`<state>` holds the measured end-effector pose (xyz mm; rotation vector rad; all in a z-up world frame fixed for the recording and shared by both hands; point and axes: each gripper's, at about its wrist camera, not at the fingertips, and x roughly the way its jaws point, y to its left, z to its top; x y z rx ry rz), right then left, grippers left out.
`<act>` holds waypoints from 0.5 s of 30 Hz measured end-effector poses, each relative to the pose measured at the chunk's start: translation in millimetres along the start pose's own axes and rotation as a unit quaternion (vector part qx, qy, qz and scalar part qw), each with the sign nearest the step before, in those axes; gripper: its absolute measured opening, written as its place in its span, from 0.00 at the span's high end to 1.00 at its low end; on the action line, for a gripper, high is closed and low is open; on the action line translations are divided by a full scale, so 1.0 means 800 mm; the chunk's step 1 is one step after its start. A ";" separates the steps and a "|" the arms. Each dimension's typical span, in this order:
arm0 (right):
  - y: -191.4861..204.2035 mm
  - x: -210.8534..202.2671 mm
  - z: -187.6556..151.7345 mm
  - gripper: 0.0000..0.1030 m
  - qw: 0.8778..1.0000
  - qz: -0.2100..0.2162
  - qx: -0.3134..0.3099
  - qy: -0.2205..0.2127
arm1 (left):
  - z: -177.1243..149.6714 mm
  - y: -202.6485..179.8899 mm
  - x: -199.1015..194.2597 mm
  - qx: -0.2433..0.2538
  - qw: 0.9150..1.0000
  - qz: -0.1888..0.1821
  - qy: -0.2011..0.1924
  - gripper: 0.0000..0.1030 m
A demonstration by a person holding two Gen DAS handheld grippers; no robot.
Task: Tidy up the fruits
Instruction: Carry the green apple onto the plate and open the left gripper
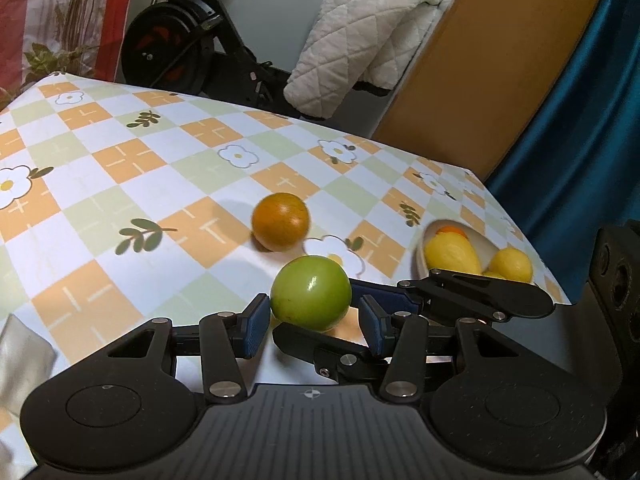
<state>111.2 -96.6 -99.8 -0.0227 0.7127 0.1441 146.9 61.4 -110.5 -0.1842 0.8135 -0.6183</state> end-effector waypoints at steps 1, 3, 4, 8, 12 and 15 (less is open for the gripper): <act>0.000 -0.004 -0.002 0.57 1.000 0.000 0.000 -0.001 | -0.002 -0.002 -0.001 0.000 1.000 -0.001 -0.001 0.50; -0.001 -0.011 -0.006 0.57 1.000 -0.001 0.001 -0.002 | -0.006 -0.006 -0.002 -0.003 1.000 -0.002 -0.002 0.50; -0.001 -0.014 -0.008 0.57 1.000 -0.001 0.001 -0.002 | -0.009 -0.008 -0.002 -0.004 1.000 -0.002 -0.002 0.50; -0.002 -0.023 -0.019 0.57 1.000 -0.001 0.006 0.000 | -0.021 -0.019 -0.002 -0.008 1.000 0.005 -0.007 0.50; -0.002 -0.033 -0.027 0.57 1.000 0.002 0.008 0.000 | -0.031 -0.030 -0.005 -0.004 1.000 0.012 -0.013 0.50; -0.002 -0.039 -0.030 0.57 1.000 0.001 0.008 -0.005 | -0.033 -0.037 -0.008 0.000 1.000 0.017 -0.022 0.50</act>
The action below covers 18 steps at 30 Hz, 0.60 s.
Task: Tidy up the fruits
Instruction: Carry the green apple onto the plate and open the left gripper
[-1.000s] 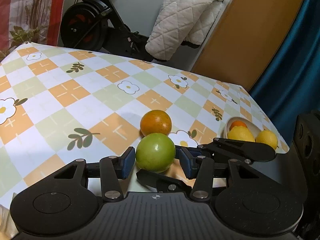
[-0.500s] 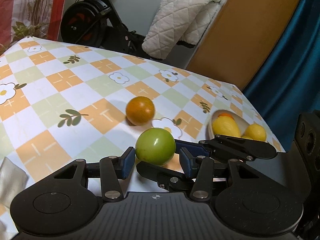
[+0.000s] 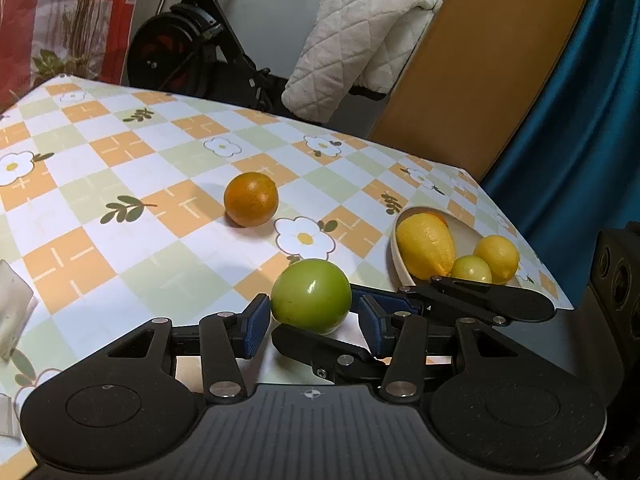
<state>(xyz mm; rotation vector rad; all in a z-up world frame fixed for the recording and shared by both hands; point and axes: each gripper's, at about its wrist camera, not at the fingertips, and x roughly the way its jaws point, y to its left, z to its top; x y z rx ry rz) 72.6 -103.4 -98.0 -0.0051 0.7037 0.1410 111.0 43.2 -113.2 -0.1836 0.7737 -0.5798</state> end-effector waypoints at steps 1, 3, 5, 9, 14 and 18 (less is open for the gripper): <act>0.000 -0.002 0.000 0.57 1.000 0.000 0.000 -0.003 | -0.001 -0.002 -0.002 0.000 1.000 0.001 -0.003 0.50; 0.000 -0.007 0.001 0.57 1.000 0.000 -0.003 -0.010 | 0.000 -0.005 -0.005 -0.001 1.000 0.003 -0.008 0.50; 0.000 -0.012 0.001 0.57 1.000 0.000 -0.005 -0.016 | 0.000 -0.009 -0.009 -0.002 1.000 0.005 -0.011 0.50; -0.002 -0.021 0.002 0.57 1.000 -0.001 -0.003 -0.027 | 0.005 -0.018 -0.012 0.004 1.000 0.007 -0.013 0.50; -0.014 -0.034 0.005 0.57 0.999 -0.007 0.009 -0.046 | 0.020 -0.035 -0.012 0.024 1.000 0.005 -0.016 0.50; -0.029 -0.047 0.006 0.57 0.998 -0.018 0.021 -0.061 | 0.035 -0.056 -0.010 0.042 0.999 0.002 -0.018 0.50</act>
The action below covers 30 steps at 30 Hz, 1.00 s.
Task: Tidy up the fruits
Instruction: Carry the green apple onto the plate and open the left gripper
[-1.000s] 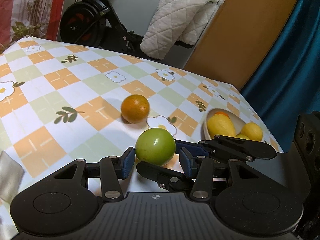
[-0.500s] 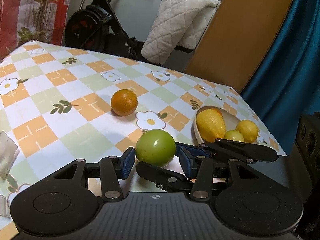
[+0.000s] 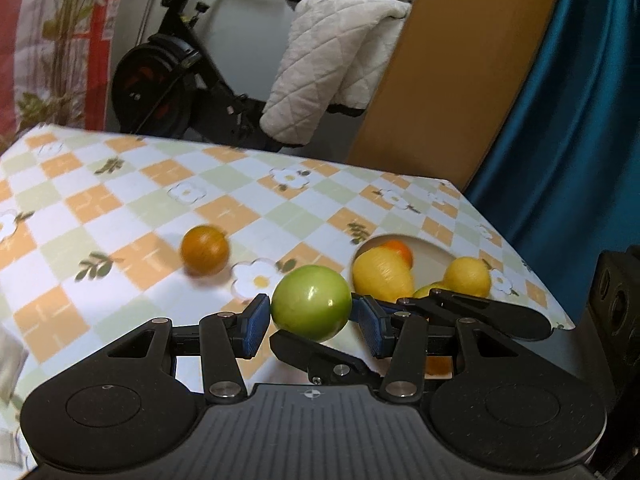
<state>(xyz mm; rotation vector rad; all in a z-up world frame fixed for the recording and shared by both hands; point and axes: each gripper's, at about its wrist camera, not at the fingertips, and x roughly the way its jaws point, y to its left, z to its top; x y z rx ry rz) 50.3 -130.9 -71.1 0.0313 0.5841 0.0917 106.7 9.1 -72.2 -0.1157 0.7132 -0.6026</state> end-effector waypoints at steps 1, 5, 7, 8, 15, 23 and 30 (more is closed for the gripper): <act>-0.005 -0.004 0.001 0.57 1.000 -0.004 0.003 -0.005 | 0.004 -0.005 0.001 0.004 1.000 -0.001 0.000 0.50; -0.024 -0.021 0.005 0.57 1.000 -0.015 0.014 -0.023 | 0.015 -0.029 0.006 0.017 1.000 -0.009 0.000 0.50; -0.033 -0.030 0.006 0.57 0.999 -0.022 0.018 -0.031 | 0.016 -0.040 0.008 0.025 1.000 -0.013 0.001 0.50; -0.039 -0.036 0.005 0.57 0.999 -0.025 0.020 -0.035 | 0.017 -0.046 0.010 0.029 0.999 -0.016 0.002 0.50; -0.078 -0.072 -0.008 0.57 0.996 -0.055 0.045 -0.048 | 0.016 -0.096 0.025 0.054 0.998 -0.038 0.015 0.50; -0.120 -0.112 -0.038 0.57 0.991 -0.089 0.079 -0.055 | 0.003 -0.149 0.051 0.091 0.993 -0.062 0.042 0.50; -0.138 -0.119 -0.056 0.57 0.988 -0.100 0.105 -0.049 | -0.003 -0.161 0.074 0.093 0.991 -0.062 0.073 0.50</act>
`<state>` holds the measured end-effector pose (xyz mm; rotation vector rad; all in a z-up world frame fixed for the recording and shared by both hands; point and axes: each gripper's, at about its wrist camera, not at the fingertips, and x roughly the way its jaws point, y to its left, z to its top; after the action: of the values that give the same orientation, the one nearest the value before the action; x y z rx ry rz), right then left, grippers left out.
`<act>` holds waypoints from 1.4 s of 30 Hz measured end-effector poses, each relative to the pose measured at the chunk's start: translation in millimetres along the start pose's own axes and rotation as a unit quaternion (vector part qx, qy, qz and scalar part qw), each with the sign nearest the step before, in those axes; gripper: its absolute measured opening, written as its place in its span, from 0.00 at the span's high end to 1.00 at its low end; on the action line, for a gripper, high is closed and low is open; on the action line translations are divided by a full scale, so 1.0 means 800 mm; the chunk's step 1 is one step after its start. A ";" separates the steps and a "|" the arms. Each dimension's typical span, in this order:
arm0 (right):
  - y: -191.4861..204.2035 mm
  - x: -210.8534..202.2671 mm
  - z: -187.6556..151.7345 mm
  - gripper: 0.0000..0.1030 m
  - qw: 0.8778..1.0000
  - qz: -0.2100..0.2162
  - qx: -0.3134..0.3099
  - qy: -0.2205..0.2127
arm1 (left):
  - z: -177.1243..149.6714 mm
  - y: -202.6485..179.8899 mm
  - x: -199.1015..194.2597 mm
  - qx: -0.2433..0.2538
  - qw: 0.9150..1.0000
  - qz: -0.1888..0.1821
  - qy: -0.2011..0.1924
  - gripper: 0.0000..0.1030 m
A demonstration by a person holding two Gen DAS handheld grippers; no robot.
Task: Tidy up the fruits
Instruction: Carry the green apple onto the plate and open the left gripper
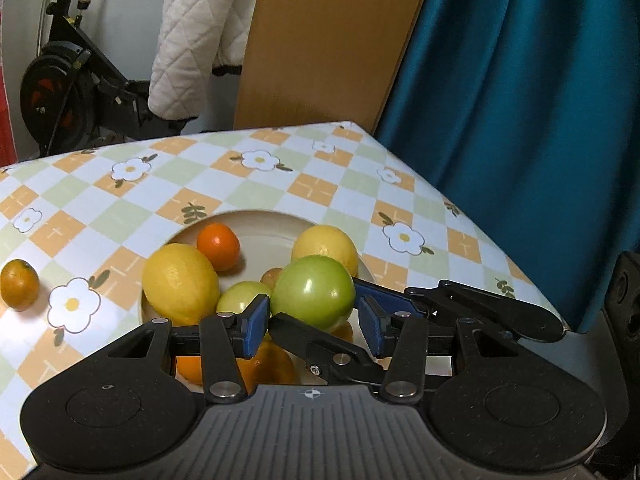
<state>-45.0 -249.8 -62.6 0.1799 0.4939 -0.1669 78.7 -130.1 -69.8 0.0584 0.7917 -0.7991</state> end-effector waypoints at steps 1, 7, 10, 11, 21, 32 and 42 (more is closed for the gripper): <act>-0.001 0.002 0.000 0.57 1.000 0.000 0.003 0.003 | 0.000 -0.001 0.003 0.001 1.000 0.001 0.003 0.50; -0.013 0.013 -0.008 0.57 1.000 0.002 0.019 0.019 | 0.000 -0.003 0.016 0.002 1.000 0.006 0.020 0.50; -0.017 0.016 -0.011 0.57 0.999 0.001 0.025 0.025 | 0.000 -0.003 0.021 0.003 1.000 0.008 0.027 0.50; -0.018 0.017 -0.011 0.57 0.999 0.002 0.028 0.027 | 0.000 -0.003 0.022 0.003 1.000 0.009 0.029 0.50; -0.027 0.022 -0.019 0.57 0.998 0.014 0.049 0.032 | -0.003 -0.005 0.024 0.011 0.999 0.014 0.028 0.50; -0.024 0.022 -0.022 0.57 0.999 0.011 0.041 0.033 | -0.007 -0.008 0.022 0.018 0.999 0.021 0.025 0.50; -0.019 0.021 -0.022 0.58 0.999 -0.004 0.022 0.033 | -0.011 -0.007 0.017 0.017 1.000 0.018 0.019 0.50</act>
<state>-41.5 -263.0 -88.3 0.2270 0.5561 -0.1804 74.9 -139.5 -83.6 0.1169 0.8108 -0.7795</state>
